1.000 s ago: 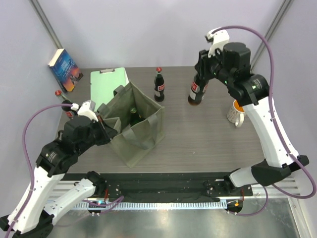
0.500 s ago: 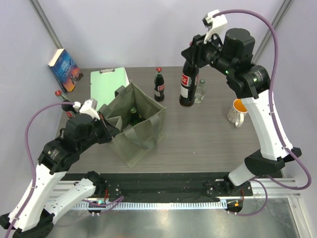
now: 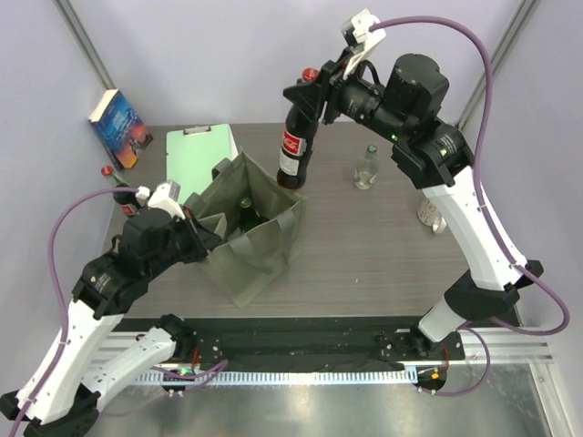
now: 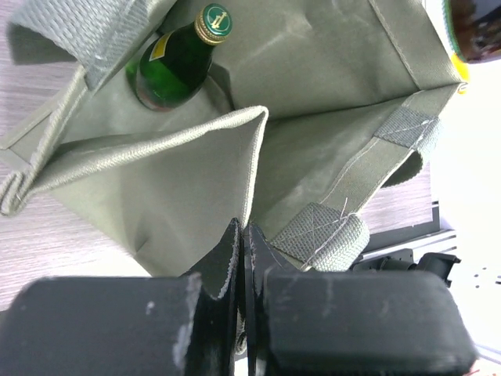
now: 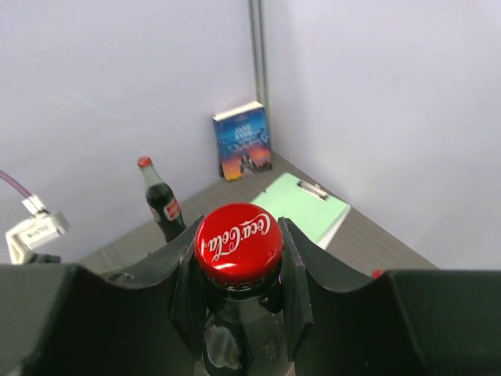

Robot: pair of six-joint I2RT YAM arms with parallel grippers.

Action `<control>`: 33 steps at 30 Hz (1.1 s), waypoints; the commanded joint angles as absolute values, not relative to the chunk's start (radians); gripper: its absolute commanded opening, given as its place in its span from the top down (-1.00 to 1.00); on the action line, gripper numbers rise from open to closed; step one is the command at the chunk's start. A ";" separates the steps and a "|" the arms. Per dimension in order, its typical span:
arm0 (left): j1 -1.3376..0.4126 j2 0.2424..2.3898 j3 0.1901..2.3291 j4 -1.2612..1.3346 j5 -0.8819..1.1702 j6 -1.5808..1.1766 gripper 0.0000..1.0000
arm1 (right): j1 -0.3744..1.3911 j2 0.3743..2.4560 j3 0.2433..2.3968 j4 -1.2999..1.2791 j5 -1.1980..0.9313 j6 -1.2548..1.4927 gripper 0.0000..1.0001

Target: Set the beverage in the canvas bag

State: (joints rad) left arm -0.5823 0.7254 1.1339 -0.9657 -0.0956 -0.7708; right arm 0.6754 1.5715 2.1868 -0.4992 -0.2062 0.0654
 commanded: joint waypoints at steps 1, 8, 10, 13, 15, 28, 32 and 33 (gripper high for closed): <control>-0.586 0.729 1.114 -0.920 -0.084 -0.773 1.00 | 0.707 1.572 2.336 -0.088 -0.261 0.149 0.97; -0.586 0.719 1.109 -0.913 -0.083 -0.779 1.00 | 0.764 1.649 2.378 -0.078 -0.278 0.163 0.97; -0.586 0.719 1.114 -0.919 -0.081 -0.778 1.00 | 0.782 1.632 2.314 -0.058 -0.278 0.160 0.97; -0.586 0.710 1.120 -0.925 -0.083 -0.776 1.00 | 0.796 1.602 2.217 -0.022 -0.270 0.152 0.98; -0.586 0.709 1.123 -0.928 -0.083 -0.776 1.00 | 0.798 1.586 2.171 -0.014 -0.265 0.147 0.97; -0.586 0.696 1.134 -0.945 -0.081 -0.787 1.00 | 0.801 1.479 1.942 -0.043 -0.241 0.040 0.98; -0.586 0.701 1.141 -0.950 -0.084 -0.785 0.99 | 0.801 1.462 1.905 -0.060 -0.241 0.006 0.97; -0.586 0.703 1.143 -0.953 -0.084 -0.785 1.00 | 0.801 1.457 1.892 -0.058 -0.245 -0.018 0.97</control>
State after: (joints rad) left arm -0.5823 0.7025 1.1221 -0.9550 -0.0952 -0.7795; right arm 0.8005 1.6062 1.8675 -0.3210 -0.2485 0.0311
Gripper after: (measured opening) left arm 0.008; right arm 0.408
